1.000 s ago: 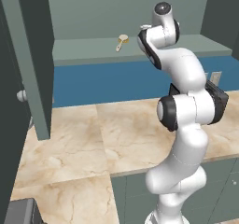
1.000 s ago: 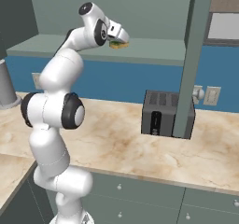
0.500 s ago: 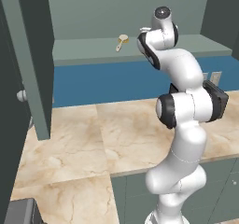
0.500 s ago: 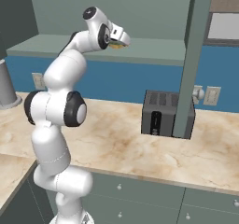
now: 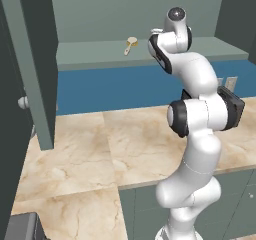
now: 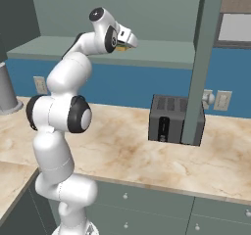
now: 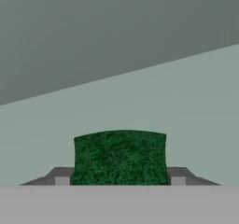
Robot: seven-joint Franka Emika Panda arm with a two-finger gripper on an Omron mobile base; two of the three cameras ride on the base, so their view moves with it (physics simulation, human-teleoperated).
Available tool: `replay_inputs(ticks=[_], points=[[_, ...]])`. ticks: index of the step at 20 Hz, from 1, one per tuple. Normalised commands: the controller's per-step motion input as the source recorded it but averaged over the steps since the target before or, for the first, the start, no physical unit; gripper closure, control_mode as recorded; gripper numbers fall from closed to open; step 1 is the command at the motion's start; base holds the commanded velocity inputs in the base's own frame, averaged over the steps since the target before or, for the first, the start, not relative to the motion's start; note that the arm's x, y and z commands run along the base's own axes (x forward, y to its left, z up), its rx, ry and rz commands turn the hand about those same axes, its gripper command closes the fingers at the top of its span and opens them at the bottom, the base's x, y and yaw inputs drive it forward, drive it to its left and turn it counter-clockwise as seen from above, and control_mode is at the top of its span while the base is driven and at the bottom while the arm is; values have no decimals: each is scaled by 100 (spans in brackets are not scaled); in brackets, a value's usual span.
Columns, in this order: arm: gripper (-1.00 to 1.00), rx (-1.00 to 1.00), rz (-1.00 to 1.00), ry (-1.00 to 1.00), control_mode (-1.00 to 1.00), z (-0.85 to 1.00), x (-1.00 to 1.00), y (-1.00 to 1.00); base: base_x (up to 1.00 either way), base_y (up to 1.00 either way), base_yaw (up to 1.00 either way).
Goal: Locate and retrieve the dish brush and sponge from the cabinet. Place them next to the sink.
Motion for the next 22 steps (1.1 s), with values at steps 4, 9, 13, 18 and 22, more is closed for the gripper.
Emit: replay_inputs(ticks=[4, 9, 13, 18, 22], points=[[100, 1, -1, 0, -100, 0, -5, 0, 0, 0, 0], [100, 0, -1, 0, -100, 4, -10, 1, 0, 0, 0], [100, 0, 0, 0, -100, 26, -24, 0, 0, 0, 0], [100, 0, -1, 0, -100, 16, -13, 0, 0, 0, 0], [100, 3, 0, -4, -100, 0, -37, 0, 0, 0, 0]])
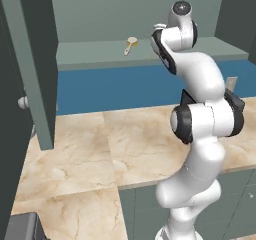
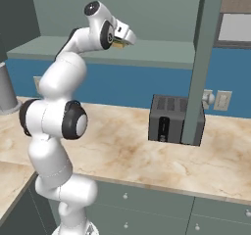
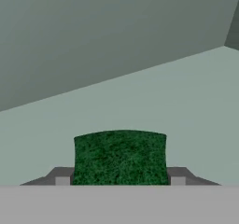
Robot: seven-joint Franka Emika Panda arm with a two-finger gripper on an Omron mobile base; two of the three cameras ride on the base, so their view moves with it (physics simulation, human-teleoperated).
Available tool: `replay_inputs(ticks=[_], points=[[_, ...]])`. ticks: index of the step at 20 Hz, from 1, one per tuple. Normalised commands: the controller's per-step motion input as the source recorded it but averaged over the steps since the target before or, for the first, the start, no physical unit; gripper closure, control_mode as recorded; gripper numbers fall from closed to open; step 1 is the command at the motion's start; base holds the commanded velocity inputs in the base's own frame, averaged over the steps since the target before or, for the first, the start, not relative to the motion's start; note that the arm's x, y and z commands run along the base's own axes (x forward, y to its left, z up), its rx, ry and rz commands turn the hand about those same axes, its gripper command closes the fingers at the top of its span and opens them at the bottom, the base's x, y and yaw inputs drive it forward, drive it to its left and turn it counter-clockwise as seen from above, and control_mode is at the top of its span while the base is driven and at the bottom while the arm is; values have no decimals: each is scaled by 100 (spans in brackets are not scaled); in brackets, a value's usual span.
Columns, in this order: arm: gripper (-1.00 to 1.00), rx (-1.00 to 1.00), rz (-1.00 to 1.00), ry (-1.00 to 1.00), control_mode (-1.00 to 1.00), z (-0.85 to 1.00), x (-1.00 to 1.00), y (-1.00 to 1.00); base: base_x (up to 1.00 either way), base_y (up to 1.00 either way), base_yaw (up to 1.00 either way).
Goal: Locate and retrieve the dish brush and sponge from the cabinet. Place them next to the sink.
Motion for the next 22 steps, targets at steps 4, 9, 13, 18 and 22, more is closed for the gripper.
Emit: replay_inputs(ticks=[4, 9, 13, 18, 22], points=[[100, 1, 0, -5, -100, 0, -63, 0, 0, 0, 0], [100, 1, 0, -6, -100, 0, -74, 0, 0, 0, 0], [100, 0, 3, -4, -100, 7, -99, 1, 0, 0, 0], [100, 0, 4, 0, -100, 9, -100, 11, 0, 0, 0], [100, 0, 3, 0, -100, 1, -100, 15, 0, 0, 0]])
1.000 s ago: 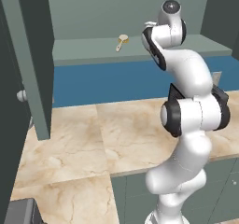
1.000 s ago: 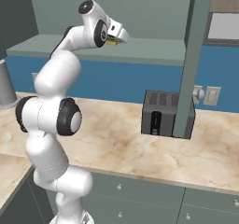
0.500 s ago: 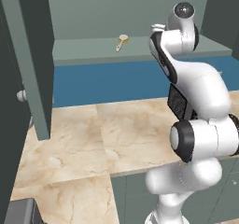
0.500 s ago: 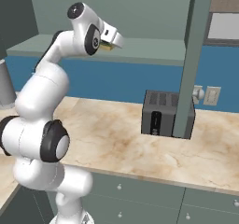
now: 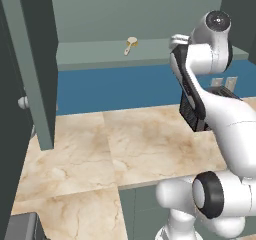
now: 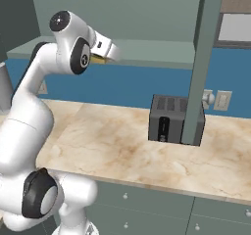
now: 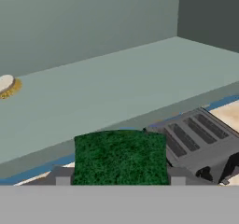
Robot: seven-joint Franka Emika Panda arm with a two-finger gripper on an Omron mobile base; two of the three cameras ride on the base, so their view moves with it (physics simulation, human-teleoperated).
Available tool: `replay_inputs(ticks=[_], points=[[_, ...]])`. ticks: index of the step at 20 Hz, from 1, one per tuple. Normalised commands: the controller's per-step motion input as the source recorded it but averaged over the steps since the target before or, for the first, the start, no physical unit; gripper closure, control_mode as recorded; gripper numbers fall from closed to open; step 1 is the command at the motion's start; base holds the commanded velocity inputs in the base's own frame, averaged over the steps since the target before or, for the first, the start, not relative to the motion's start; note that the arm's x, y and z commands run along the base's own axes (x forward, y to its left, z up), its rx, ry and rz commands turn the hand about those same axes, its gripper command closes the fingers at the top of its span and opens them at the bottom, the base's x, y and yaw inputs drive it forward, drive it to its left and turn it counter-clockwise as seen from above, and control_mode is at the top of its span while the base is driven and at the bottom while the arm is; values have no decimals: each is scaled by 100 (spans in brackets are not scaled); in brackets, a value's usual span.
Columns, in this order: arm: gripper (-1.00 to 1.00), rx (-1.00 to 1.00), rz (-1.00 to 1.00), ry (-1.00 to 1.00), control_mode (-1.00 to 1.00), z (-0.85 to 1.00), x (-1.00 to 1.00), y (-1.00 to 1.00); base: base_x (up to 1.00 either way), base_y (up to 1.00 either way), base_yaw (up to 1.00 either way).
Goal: Locate and retrieve the dish brush and sponge from the cabinet. Place them next to the sink.
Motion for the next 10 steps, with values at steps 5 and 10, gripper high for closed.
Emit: replay_inputs(ticks=[5, 10], points=[[100, 0, 3, 0, -100, 0, -98, 10, 0, 0, 0], [100, 0, 5, -1, -100, 0, -98, 6, 0, 0, 0]])
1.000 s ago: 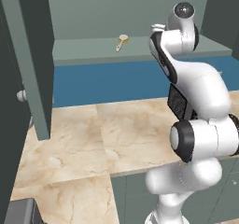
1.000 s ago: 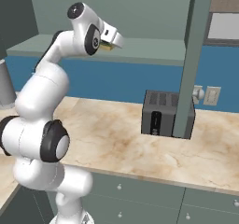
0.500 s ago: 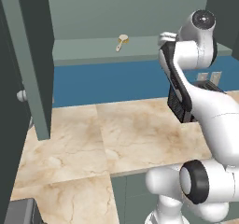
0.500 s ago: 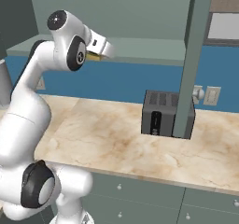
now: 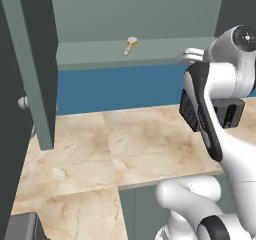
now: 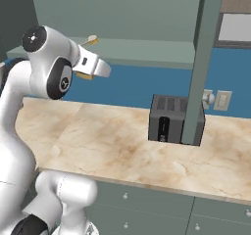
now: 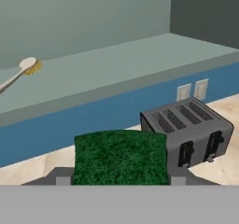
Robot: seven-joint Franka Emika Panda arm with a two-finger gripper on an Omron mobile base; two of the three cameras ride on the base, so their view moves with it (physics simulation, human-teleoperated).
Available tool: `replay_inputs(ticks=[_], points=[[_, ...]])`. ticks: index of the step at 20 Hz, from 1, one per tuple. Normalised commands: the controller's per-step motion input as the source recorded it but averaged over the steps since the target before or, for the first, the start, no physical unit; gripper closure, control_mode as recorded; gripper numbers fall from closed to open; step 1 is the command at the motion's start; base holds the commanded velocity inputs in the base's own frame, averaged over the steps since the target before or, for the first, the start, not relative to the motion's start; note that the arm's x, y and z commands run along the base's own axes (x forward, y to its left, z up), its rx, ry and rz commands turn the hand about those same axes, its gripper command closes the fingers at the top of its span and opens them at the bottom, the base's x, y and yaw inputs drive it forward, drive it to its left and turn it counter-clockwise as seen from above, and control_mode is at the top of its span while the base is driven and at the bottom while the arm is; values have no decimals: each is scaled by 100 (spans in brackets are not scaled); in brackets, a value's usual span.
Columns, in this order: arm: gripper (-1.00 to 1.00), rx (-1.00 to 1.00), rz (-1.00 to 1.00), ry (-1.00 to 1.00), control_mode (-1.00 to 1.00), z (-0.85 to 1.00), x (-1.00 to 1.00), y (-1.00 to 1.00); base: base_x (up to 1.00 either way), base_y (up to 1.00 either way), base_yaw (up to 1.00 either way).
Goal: Locate and retrieve the dish brush and sponge from the cabinet. Place them next to the sink.
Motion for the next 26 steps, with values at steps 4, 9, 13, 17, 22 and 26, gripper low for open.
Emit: replay_inputs(ticks=[4, 9, 13, 17, 22, 26], points=[[100, 0, 7, 0, -100, 0, -91, 9, 0, 0, 0], [100, 0, 10, 0, -100, 0, -85, 13, 0, 0, 0], [100, -3, 12, 0, -100, -5, -51, 14, 0, 0, 0], [100, 0, 7, 0, -100, -9, -38, 12, 0, 0, 0], [100, -1, 2, 0, -100, -10, -46, 6, 0, 0, 0], [100, -1, 0, 1, -100, -9, -35, 0, 0, 0, 0]])
